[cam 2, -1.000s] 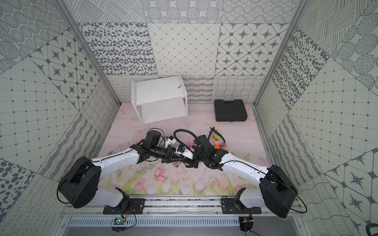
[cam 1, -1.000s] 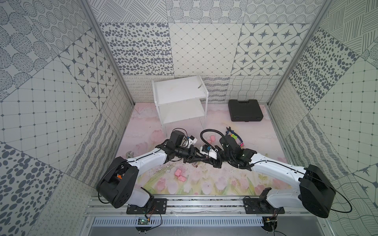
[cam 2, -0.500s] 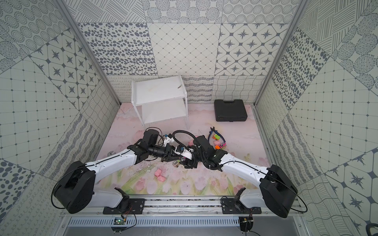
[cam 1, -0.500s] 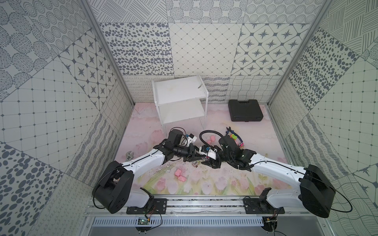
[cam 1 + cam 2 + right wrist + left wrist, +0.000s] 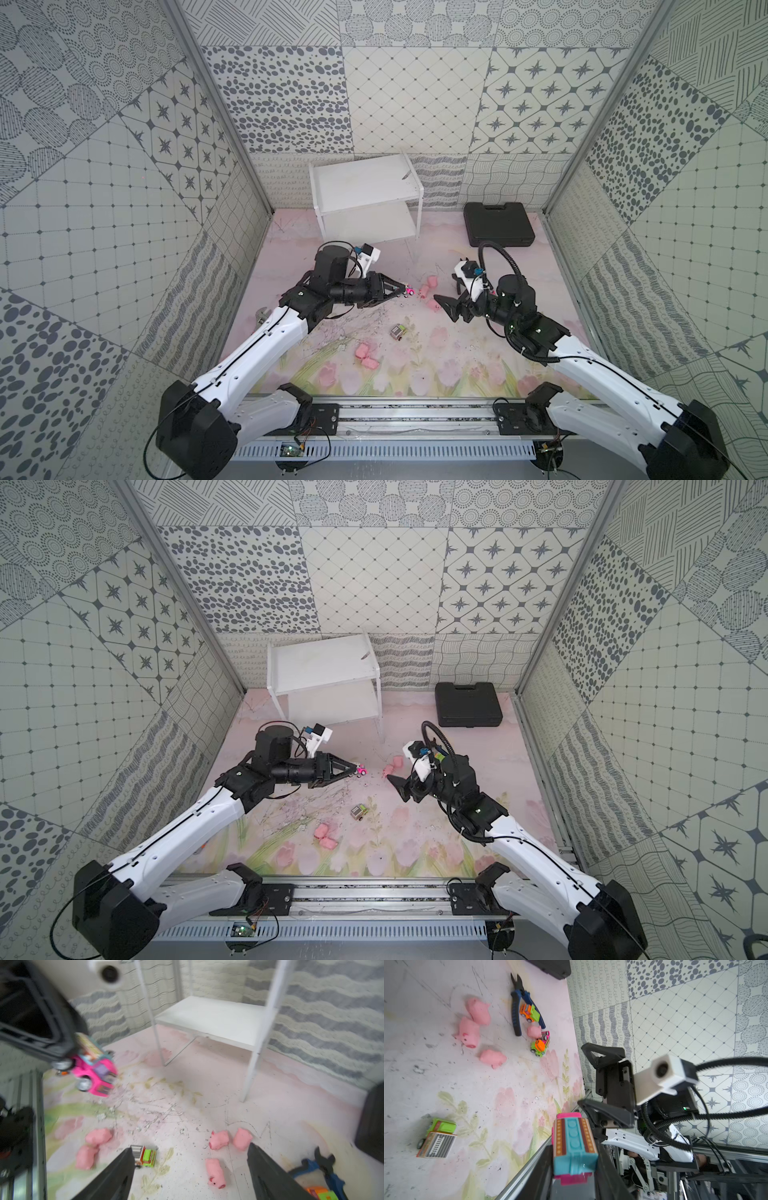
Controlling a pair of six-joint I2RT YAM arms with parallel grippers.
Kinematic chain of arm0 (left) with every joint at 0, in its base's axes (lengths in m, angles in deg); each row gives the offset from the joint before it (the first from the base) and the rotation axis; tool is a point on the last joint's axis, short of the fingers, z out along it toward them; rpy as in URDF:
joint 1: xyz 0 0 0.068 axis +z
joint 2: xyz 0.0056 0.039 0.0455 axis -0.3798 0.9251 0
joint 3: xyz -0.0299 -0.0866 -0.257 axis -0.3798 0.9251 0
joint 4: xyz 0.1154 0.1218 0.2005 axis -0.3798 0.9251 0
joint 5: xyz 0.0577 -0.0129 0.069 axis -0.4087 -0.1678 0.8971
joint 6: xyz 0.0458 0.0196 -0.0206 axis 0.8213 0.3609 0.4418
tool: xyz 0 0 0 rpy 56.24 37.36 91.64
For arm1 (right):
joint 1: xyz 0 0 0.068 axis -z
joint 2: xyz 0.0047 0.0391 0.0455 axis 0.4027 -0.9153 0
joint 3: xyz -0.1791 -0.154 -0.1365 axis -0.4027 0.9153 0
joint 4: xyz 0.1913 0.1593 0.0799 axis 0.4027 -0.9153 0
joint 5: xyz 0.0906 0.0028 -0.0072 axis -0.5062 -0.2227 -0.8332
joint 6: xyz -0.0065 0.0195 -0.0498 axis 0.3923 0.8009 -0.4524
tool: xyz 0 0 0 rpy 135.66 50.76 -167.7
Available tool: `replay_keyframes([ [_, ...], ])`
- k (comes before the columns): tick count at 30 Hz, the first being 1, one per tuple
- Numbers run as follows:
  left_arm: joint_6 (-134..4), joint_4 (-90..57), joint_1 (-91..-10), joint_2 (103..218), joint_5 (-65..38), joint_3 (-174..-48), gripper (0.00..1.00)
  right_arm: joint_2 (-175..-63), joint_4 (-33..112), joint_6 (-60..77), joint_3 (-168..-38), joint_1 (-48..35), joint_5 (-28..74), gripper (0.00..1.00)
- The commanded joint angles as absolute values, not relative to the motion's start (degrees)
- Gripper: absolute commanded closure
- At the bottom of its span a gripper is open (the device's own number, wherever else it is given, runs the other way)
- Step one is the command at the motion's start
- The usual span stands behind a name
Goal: Organize plastic toys on shelves
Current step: Pick up the plastic toy at the center of the board, then place the plastic toy on the shelf.
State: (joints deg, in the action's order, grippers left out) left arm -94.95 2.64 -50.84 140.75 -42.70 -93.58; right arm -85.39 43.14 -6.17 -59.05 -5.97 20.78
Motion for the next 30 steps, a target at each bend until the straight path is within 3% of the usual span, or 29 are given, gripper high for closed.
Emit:
replay_keyframes([
  [1, -81.67, 23.33, -50.14, 140.90, -23.74, -109.23, 0.93, -84.97, 50.86, 11.04, -55.25, 0.81, 20.49, 0.11],
  [7, -72.89, 36.04, -49.81, 149.22, -3.52, -132.09, 0.93, -85.96, 52.53, 13.24, -54.48, 5.17, 18.33, 0.11],
  [18, -63.32, 50.28, -49.44, 172.10, 21.77, -164.52, 0.92, -86.34, 54.17, 12.82, -54.06, 7.27, 15.21, 0.11],
  [23, -58.82, 51.34, -47.46, 178.46, 26.79, -173.03, 0.91, -86.03, 54.76, 12.71, -53.77, 7.90, 14.64, 0.11],
  [30, -55.70, 49.08, -44.38, 181.73, 27.39, -173.51, 0.91, -86.42, 55.41, 12.97, -53.74, 8.54, 13.93, 0.11],
])
